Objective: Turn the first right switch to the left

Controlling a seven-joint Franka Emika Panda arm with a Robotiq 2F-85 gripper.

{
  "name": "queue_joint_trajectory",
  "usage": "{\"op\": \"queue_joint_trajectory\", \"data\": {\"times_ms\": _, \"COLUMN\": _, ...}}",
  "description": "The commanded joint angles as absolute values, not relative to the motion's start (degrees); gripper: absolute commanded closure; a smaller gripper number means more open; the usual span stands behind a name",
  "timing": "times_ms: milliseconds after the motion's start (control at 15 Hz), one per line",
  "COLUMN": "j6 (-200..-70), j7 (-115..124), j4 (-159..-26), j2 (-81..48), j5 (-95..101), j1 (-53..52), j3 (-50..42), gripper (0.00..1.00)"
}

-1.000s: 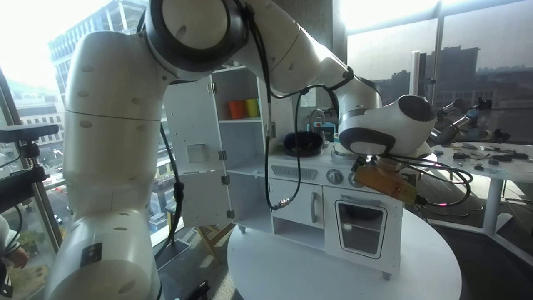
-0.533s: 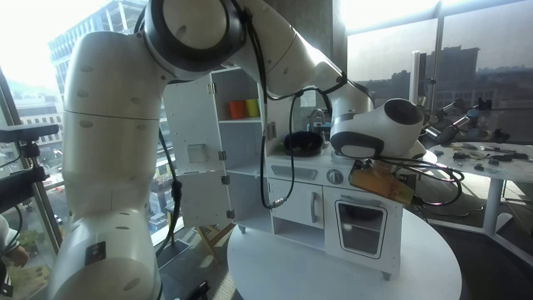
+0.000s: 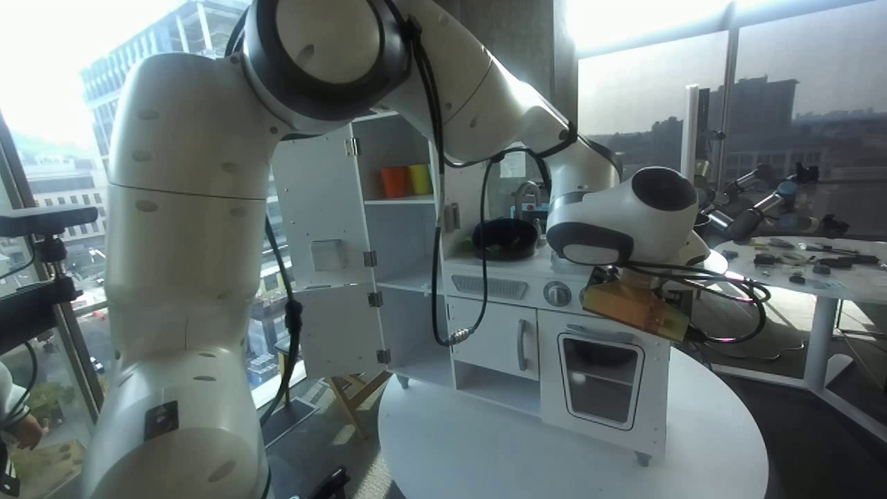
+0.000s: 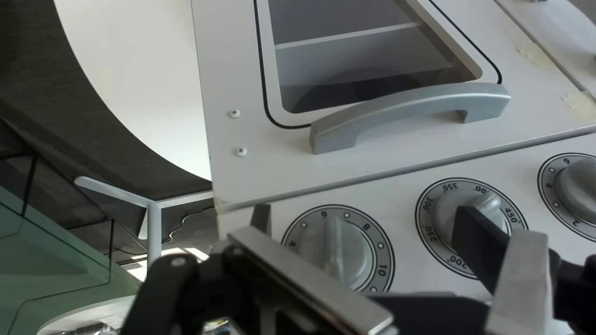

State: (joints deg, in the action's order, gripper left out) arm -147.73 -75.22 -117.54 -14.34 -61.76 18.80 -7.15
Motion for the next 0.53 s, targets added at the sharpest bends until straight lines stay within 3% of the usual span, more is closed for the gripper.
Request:
{"op": "queue_joint_trajectory", "data": {"times_ms": 0, "j6": -147.52, "j7": -75.12, "j4": -117.48, "j2": -14.44, "j5": -61.77, "j1": 18.07, "j3": -7.96, "gripper": 0.00}}
{"op": "queue_joint_trajectory", "data": {"times_ms": 467, "j6": -150.35, "j7": -75.65, "j4": -116.42, "j2": -14.73, "j5": -62.91, "j1": 17.46, "j3": -7.53, "gripper": 0.00}}
